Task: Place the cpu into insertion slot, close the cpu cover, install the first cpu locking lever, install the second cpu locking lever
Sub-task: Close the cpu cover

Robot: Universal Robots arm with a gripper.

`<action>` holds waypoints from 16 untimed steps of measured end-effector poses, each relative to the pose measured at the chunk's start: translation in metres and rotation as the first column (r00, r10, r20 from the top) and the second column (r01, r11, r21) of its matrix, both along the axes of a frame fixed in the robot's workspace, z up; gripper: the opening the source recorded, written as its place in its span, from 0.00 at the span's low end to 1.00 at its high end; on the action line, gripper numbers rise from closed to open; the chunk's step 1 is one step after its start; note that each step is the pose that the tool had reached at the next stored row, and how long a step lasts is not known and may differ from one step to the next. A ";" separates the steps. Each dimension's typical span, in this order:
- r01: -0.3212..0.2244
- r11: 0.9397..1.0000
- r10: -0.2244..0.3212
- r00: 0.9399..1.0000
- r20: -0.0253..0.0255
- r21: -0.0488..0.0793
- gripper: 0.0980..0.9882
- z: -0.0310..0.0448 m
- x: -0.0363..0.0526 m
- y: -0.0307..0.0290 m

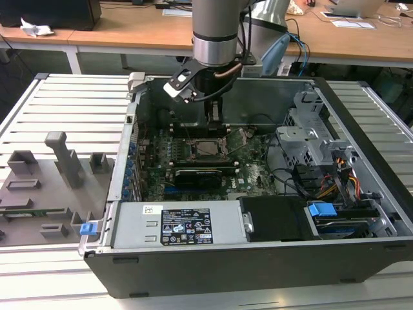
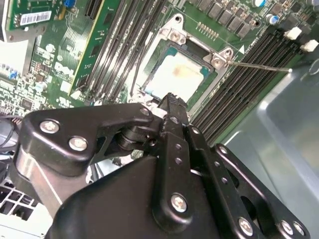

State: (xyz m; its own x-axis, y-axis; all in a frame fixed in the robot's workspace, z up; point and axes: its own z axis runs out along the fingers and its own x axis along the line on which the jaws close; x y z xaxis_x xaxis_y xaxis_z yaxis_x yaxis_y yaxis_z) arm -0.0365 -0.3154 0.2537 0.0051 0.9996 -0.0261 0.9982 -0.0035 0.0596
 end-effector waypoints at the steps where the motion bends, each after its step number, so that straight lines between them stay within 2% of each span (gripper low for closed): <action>1: 0.000 1.000 0.000 1.000 0.000 0.000 0.01 0.0002 0.0001 0.0000; 6: 0.000 1.000 0.000 1.000 -0.008 0.000 0.01 0.0002 0.0162 -0.0001; 8: 0.000 1.000 0.000 1.000 -0.010 0.000 0.01 0.0024 0.0169 0.0000; 9: 0.000 1.000 0.000 1.000 -0.010 0.000 0.01 0.0058 0.0169 0.0000; 11: -0.001 1.000 0.001 1.000 -0.010 0.000 0.01 0.0062 0.0177 0.0000; 16: -0.022 1.000 0.022 1.000 -0.015 0.001 0.01 0.0060 0.0305 0.0000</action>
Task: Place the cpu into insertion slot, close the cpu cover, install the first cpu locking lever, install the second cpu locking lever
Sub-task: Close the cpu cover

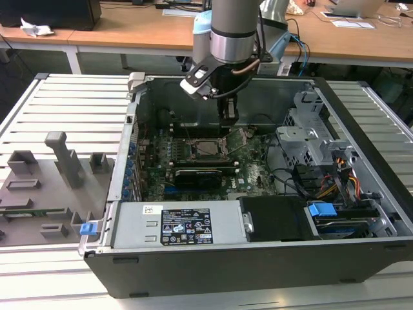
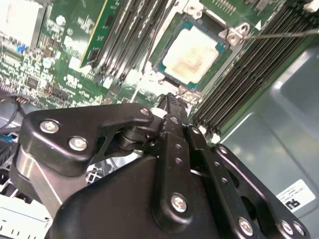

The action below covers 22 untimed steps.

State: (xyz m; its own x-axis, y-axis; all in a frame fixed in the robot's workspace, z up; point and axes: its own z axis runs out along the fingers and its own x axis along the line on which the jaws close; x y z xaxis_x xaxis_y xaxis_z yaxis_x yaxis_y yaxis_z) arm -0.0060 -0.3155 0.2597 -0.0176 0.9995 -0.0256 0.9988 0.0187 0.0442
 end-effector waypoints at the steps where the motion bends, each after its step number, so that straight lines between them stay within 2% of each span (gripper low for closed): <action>1: -0.004 1.000 0.004 1.000 -0.001 0.000 0.01 -0.0001 0.0032 0.0000; 7: -0.011 1.000 0.011 1.000 -0.002 0.000 0.01 -0.0004 0.0142 0.0000; 11: -0.058 0.998 0.058 0.998 -0.003 0.001 0.01 -0.0009 0.0205 0.0001; 12: -0.058 0.998 0.058 0.998 -0.004 0.001 0.01 -0.0009 0.0226 0.0002; 14: -0.058 0.998 0.058 0.998 -0.012 0.001 0.01 -0.0012 0.0282 0.0005; 15: -0.058 0.998 0.058 0.998 -0.018 0.002 0.01 -0.0013 0.0320 0.0005; 16: -0.058 0.998 0.059 0.998 -0.023 0.010 0.01 -0.0015 0.0343 0.0006; 17: -0.058 0.998 0.058 0.998 -0.023 0.019 0.01 -0.0019 0.0354 0.0006; 18: -0.058 0.998 0.058 0.998 -0.023 0.021 0.01 -0.0023 0.0361 0.0006; 22: -0.045 0.999 0.045 0.999 -0.023 0.022 0.01 -0.0034 0.0429 0.0006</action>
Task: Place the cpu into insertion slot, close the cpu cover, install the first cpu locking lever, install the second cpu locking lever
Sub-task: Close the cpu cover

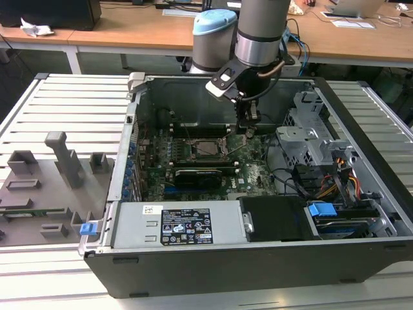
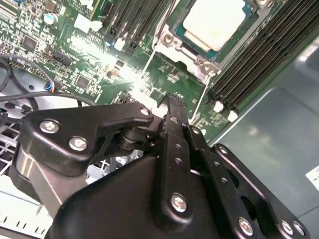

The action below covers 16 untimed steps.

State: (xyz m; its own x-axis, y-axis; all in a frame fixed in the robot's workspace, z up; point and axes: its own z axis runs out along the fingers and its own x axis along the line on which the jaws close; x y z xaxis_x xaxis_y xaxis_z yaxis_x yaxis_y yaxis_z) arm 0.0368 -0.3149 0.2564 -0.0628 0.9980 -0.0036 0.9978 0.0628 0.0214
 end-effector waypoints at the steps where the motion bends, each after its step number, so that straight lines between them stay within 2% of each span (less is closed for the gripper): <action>1: 0.008 1.000 -0.008 1.000 0.000 0.000 0.01 -0.0002 0.0020 0.0000; 4: 0.025 1.000 -0.025 1.000 0.000 0.000 0.01 -0.0005 0.0047 0.0001; 10: 0.025 1.000 -0.025 1.000 -0.001 0.000 0.01 -0.0006 0.0134 0.0001; 16: 0.025 1.000 -0.025 1.000 -0.001 -0.001 0.01 -0.0011 0.0253 0.0002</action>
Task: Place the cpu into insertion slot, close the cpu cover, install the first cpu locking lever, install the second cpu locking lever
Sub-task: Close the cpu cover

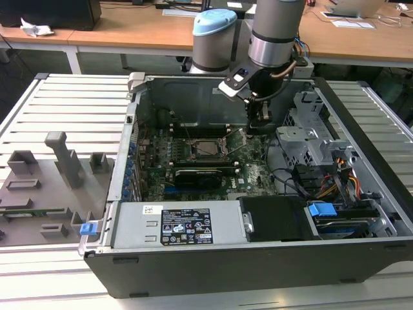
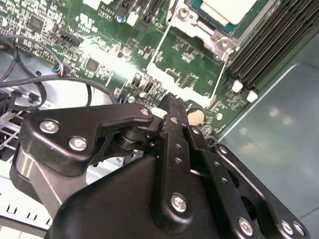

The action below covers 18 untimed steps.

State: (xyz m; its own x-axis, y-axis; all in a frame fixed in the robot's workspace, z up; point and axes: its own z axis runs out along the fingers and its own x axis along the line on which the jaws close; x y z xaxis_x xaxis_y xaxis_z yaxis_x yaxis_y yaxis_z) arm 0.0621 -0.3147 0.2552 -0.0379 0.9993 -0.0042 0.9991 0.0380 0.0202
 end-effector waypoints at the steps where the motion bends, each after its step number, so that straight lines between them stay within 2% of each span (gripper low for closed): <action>1: 0.000 1.000 0.000 1.000 0.000 -0.001 0.01 -0.0007 0.0021 0.0000; 5: 0.000 1.000 0.000 1.000 -0.001 -0.001 0.01 -0.0032 0.0060 0.0001; 7: 0.000 1.000 0.000 1.000 -0.001 -0.002 0.01 -0.0082 0.0061 0.0001; 10: 0.000 1.000 0.000 1.000 -0.001 -0.002 0.01 -0.0112 0.0061 0.0001; 18: 0.000 1.000 0.000 1.000 -0.001 -0.001 0.01 -0.0117 -0.0019 0.0001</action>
